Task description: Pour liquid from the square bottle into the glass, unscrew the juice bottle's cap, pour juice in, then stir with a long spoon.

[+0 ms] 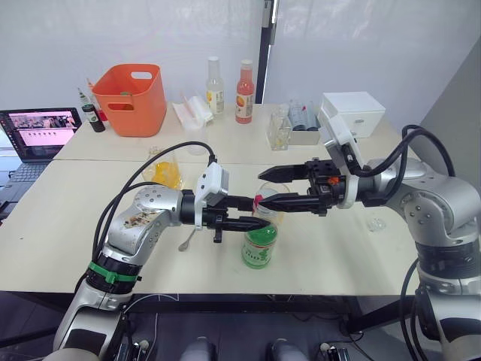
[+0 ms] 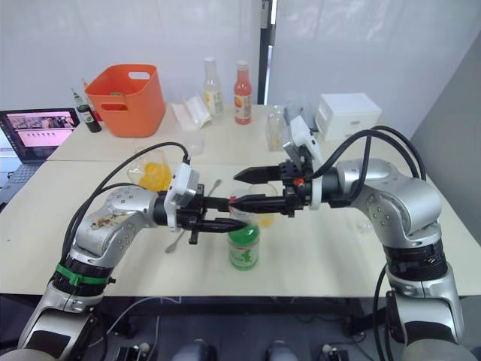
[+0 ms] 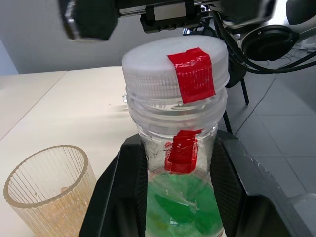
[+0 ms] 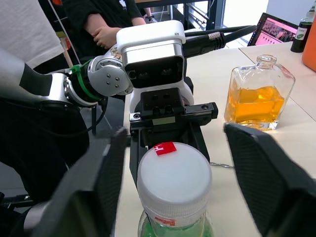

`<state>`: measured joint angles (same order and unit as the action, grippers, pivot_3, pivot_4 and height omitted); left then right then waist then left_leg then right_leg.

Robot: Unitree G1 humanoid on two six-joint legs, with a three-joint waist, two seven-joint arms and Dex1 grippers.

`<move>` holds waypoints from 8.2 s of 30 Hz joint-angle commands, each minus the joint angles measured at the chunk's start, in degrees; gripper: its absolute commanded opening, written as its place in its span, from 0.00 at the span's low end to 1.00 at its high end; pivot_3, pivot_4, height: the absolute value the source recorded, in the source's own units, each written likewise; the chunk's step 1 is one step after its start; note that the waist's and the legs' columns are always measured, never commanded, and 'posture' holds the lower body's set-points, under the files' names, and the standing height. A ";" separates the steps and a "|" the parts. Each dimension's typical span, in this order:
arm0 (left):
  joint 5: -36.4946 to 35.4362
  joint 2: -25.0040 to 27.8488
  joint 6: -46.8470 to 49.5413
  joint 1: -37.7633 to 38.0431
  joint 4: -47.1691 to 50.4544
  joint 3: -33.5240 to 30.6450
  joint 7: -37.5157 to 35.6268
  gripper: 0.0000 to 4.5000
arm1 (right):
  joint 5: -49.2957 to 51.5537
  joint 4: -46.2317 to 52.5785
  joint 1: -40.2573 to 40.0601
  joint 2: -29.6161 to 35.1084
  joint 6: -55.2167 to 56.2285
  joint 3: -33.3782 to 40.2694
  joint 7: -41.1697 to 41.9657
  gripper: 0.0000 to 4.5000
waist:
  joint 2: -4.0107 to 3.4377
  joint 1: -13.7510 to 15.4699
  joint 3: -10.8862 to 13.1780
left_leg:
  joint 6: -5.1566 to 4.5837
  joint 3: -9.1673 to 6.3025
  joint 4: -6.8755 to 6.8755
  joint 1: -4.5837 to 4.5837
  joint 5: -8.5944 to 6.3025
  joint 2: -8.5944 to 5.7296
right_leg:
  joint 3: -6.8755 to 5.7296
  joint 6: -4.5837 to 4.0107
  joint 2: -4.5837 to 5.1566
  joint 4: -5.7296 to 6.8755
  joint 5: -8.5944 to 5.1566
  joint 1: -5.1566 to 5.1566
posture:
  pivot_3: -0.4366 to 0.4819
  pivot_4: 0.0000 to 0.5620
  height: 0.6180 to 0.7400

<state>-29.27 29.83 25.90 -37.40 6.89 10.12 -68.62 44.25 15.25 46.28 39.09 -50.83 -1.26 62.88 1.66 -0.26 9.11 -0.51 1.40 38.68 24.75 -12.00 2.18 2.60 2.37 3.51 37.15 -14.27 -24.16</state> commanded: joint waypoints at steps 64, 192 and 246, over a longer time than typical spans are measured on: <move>1.01 0.97 0.72 0.08 -0.30 1.39 -1.48 0.30 | 5.27 1.91 -1.07 -0.49 0.57 1.65 -2.79 0.77 | 0.00 -0.06 0.00 | 0.00 0.00 0.00 0.00 0.00 0.00 | 0.00 0.00 0.00 0.00 0.00 0.00 | 0.48 0.27 0.79; 0.88 0.67 -0.23 -0.14 -1.30 0.62 -1.23 0.30 | -26.12 -4.51 -39.58 -14.57 15.38 14.15 -50.02 0.37 | -0.10 -0.30 -0.05 | 0.00 0.12 -0.02 -0.05 0.00 -0.01 | 0.16 0.02 -0.03 -0.01 0.00 0.03 | 0.48 0.27 0.79; 39.31 -9.42 -78.19 -31.93 -68.26 1.23 21.84 0.30 | -3.40 25.76 -35.64 -9.18 2.72 10.86 -45.05 1.00 | 0.01 0.87 0.02 | -0.01 -0.03 0.16 0.42 0.00 -0.13 | 0.07 0.11 0.01 -0.06 0.05 -0.19 | 0.48 0.27 0.79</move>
<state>7.61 20.32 -47.40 -66.44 -60.43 11.13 -51.36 39.66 38.62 9.95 30.16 -48.21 9.39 18.60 1.67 0.61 9.13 -0.51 1.37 38.85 25.17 -12.00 2.04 2.66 2.49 3.52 37.09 -14.21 -24.35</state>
